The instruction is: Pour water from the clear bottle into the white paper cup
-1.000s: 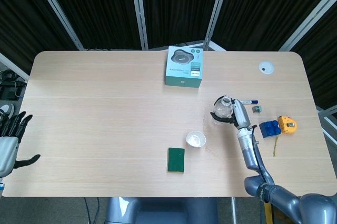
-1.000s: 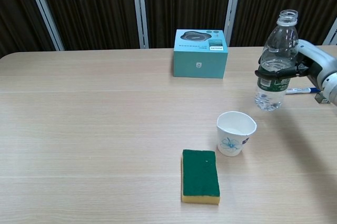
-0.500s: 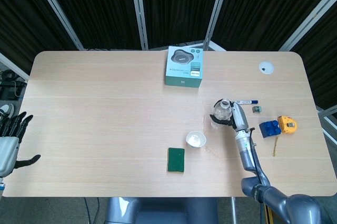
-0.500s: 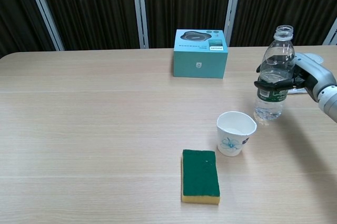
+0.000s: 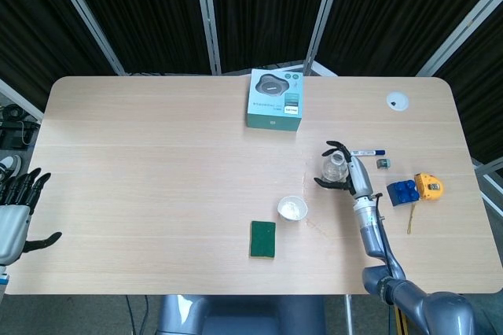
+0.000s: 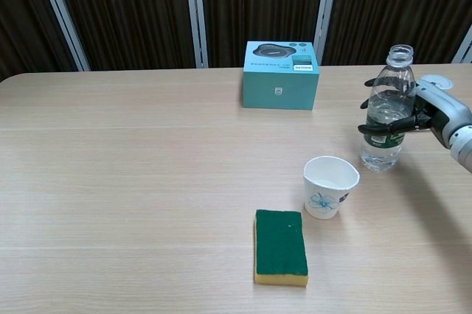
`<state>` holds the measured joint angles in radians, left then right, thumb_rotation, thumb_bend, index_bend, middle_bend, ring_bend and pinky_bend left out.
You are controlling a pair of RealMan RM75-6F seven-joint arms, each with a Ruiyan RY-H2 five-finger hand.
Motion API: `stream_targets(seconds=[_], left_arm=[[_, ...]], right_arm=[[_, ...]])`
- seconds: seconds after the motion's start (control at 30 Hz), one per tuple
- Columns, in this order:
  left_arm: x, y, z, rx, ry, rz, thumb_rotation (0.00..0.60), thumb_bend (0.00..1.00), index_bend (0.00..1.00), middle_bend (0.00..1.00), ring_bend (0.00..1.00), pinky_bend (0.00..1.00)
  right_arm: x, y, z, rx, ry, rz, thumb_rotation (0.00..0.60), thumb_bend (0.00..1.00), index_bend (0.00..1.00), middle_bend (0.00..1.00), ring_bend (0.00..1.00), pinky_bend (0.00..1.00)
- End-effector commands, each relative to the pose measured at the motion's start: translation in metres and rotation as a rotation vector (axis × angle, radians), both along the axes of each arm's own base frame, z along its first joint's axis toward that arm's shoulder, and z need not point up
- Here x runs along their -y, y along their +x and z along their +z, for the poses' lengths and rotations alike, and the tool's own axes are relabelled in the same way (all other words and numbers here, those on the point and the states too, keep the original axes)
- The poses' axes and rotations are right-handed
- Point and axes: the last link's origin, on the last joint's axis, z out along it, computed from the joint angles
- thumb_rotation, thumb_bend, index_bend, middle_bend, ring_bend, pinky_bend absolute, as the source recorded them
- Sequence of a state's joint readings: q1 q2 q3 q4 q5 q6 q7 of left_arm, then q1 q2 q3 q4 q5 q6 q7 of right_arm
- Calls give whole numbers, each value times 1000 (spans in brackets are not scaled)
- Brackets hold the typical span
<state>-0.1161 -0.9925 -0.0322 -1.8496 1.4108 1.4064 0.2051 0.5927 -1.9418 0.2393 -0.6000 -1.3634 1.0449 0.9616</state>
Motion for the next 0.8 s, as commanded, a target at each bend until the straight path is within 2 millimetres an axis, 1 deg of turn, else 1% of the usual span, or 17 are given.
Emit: stream_targets(seconds=[0.03,0.07,0.13,0.2,0.27,0.43,0.57,0.7,0.8], left_arm=[[0,0,0,0,1,-1,600,0,0,0,0,0],[0,0,0,0,1,-1,600,0,0,0,0,0],[0,0,0,2,-1,-2,600,0,0,0,0,0],[0,1,1,3,-1,-4,600,0,0,0,0,0],[1,1,1,5,-1,-5,600,0,0,0,0,0],[3,2,3,11,0,-12,600,0,0,0,0,0],[5,4,5,20,0,-22,600,0,0,0,0,0],[8,7,7,30,0,-35,600,0,0,0,0,0],[11,9,10,40,2,-44,600,0,0,0,0,0]], right_arm=[[0,-1,2,-1,1,5,600,0,100,222,177,169],[0,-1,2,-2,1,6,600,0,79,197,154,139],[1,-1,5,-7,-1,14,600,0,23,116,82,52],[2,-2,9,-14,5,20,600,0,1,45,23,6],[3,-4,13,-32,16,30,600,0,0,7,0,0],[1,-13,28,-116,68,58,600,0,0,0,0,0],[-4,-23,46,-212,98,73,600,0,0,0,0,0],[-14,-31,64,-319,119,98,600,0,0,0,0,0],[-25,-39,78,-399,131,106,600,0,0,0,0,0]])
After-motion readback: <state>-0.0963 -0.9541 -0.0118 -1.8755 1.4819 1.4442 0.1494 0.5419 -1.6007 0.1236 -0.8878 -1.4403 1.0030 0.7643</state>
